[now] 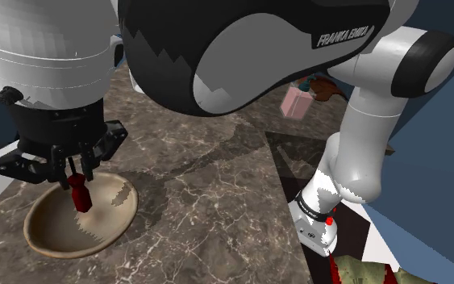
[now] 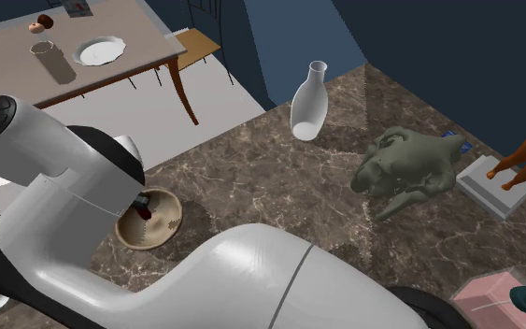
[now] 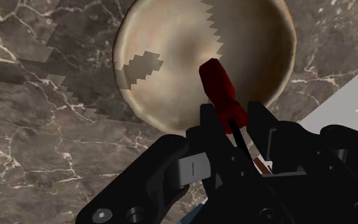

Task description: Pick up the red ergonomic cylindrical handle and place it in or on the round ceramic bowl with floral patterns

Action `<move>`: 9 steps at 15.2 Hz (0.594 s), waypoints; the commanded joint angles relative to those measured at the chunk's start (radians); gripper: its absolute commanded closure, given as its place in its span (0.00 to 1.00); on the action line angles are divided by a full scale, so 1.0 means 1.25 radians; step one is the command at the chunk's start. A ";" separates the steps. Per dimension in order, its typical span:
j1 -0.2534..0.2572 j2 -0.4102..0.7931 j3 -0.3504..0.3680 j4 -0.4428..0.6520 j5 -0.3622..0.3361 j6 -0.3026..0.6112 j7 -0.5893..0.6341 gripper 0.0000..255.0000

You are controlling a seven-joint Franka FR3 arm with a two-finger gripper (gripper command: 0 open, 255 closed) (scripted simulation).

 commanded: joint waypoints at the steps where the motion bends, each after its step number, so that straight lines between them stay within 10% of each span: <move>1: 0.000 0.000 0.000 0.000 0.000 0.000 0.000 0.00; 9: 0.017 0.001 0.005 0.081 0.001 -0.080 -0.006 0.00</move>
